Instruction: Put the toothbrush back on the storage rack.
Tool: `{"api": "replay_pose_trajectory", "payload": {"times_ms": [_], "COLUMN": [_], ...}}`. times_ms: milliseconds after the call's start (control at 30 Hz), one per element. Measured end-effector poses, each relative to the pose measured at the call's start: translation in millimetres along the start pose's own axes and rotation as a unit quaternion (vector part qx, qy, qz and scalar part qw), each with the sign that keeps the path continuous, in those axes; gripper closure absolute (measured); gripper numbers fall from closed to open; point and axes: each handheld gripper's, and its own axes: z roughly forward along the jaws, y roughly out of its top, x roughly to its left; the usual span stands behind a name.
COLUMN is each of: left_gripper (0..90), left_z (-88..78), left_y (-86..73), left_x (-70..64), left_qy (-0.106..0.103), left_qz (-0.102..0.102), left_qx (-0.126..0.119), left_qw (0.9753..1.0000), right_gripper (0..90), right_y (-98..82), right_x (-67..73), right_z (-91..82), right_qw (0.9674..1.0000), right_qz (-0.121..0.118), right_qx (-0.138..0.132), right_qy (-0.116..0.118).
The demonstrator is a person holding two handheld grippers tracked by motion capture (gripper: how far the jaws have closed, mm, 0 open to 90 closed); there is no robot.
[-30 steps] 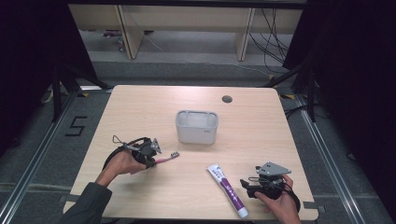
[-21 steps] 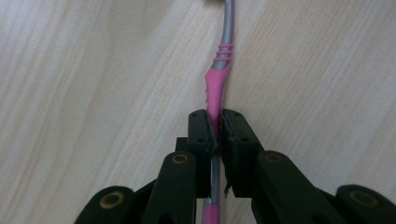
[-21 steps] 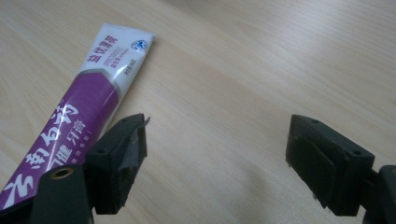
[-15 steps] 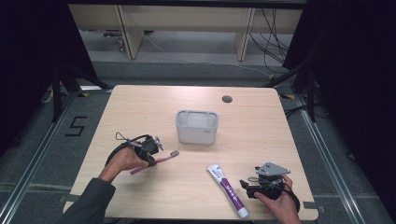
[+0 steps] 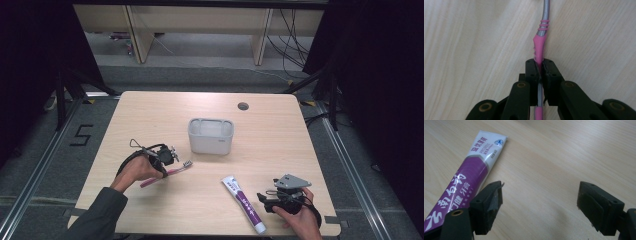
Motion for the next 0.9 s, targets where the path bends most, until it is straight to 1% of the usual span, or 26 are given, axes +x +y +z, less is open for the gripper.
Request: {"api": "replay_pose_trajectory", "payload": {"times_ms": [33,67,100,167,200,233,267,300,333,367,400,433,467,500,533,567,600,633,667,700,733,767,800,833,867,900], "left_gripper": [83.0,83.0,83.0,83.0,83.0,83.0,83.0,83.0,83.0,83.0,83.0,83.1,83.1,83.2,83.2,83.2,83.2,83.2,83.2,83.2,83.2,83.2,83.2,83.2,83.2,83.2], "left_z": [0.0,-3.3,-8.3,-10.8,-13.1,-15.8,-18.9,-21.9,-27.7,-27.7,-33.7,-36.3,-39.0,-39.0,-44.3,-44.3,-49.2,-50.8,-53.5,-53.5,-56.8,-56.8,-58.5,-63.1,-64.9,-67.0], "left_y": [0.0,-0.8,-3.6,-5.5,-7.5,-9.4,-11.1,-12.9,-15.6,-15.6,-17.3,-18.3,-19.2,-19.2,-21.1,-21.1,-23.7,-24.8,-26.0,-26.0,-27.8,-27.8,-28.7,-29.8,-30.1,-30.4], "left_x": [0.0,1.2,2.9,3.8,4.6,5.3,6.2,6.5,6.7,6.7,8.9,9.7,10.3,10.3,13.0,13.0,15.7,19.5,21.1,21.1,24.3,24.3,24.3,24.2,23.8,24.2], "left_qy": [0.000,0.002,0.001,0.005,0.005,0.005,0.005,-0.001,0.002,0.002,0.004,0.007,0.010,0.010,0.013,0.013,0.020,0.021,0.024,0.024,0.018,0.018,0.017,0.019,0.025,0.027], "left_qz": [0.000,-0.004,-0.010,-0.013,-0.017,-0.018,-0.020,-0.023,-0.027,-0.027,-0.025,-0.029,-0.039,-0.039,-0.057,-0.057,-0.078,-0.075,-0.082,-0.082,-0.098,-0.098,-0.106,-0.105,-0.107,-0.111], "left_qx": [0.000,-0.008,-0.018,-0.023,-0.025,-0.032,-0.043,-0.049,-0.063,-0.063,-0.067,-0.074,-0.080,-0.080,-0.096,-0.096,-0.123,-0.141,-0.152,-0.152,-0.169,-0.169,-0.181,-0.196,-0.205,-0.212], "left_qw": [1.0000,1.0000,0.9998,0.9996,0.9995,0.9993,0.9989,0.9985,0.9976,0.9976,0.9974,0.9968,0.9960,0.9960,0.9937,0.9937,0.9891,0.9869,0.9846,0.9846,0.9806,0.9806,0.9775,0.9749,0.9725,0.9707], "right_gripper": [21.5,21.5,21.5,21.5,21.6,21.6,21.6,21.6,21.6,21.6,21.6,21.6,21.6,21.6,21.6,21.6,21.8,21.9,21.8,21.8,21.8,21.9,21.8,21.8,21.9,21.8], "right_y": [0.0,0.0,0.1,0.1,0.1,0.0,-0.1,-0.1,-0.1,-0.1,0.0,0.0,0.0,0.0,0.1,0.1,0.3,0.5,0.3,0.3,0.2,0.4,0.4,0.2,0.3,0.5], "right_x": [0.0,-0.7,-1.7,-1.5,-0.9,-1.0,-1.0,-1.0,-1.1,-1.1,-1.3,-1.5,-1.8,-1.8,-1.7,-1.7,-1.4,-1.4,0.5,-0.2,-0.3,-1.8,-1.9,-0.8,-0.9,-2.0], "right_z": [0.0,-0.5,0.1,0.1,-0.8,-0.8,-0.6,-0.6,-0.6,-0.6,0.2,0.3,0.4,0.4,0.3,0.3,-0.8,-0.8,-1.6,-1.9,-1.9,-1.8,-1.9,-2.0,-1.9,-2.0], "right_qw": [1.0000,1.0000,0.9999,0.9999,0.9999,0.9999,0.9998,0.9998,0.9999,0.9999,0.9999,0.9999,0.9999,0.9999,0.9999,0.9999,0.9999,0.9999,0.9999,0.9999,0.9999,0.9999,0.9999,0.9999,0.9999,0.9999], "right_qz": [0.000,-0.005,-0.013,-0.012,-0.012,-0.013,-0.013,-0.013,-0.012,-0.012,-0.012,-0.012,-0.012,-0.012,-0.009,-0.009,-0.007,-0.005,0.008,0.005,0.005,-0.004,-0.005,0.003,0.002,-0.005], "right_qx": [0.000,-0.004,-0.006,-0.006,-0.005,-0.005,-0.005,-0.005,-0.004,-0.004,-0.005,-0.006,-0.007,-0.007,-0.007,-0.007,-0.008,-0.008,-0.005,-0.005,-0.005,-0.007,-0.007,-0.006,-0.007,-0.008], "right_qy": [0.000,-0.005,-0.004,-0.004,-0.008,-0.010,-0.011,-0.011,-0.011,-0.011,-0.006,-0.005,-0.004,-0.004,-0.004,-0.004,-0.009,-0.005,-0.006,-0.008,-0.007,-0.009,-0.011,-0.008,-0.007,-0.011]}}
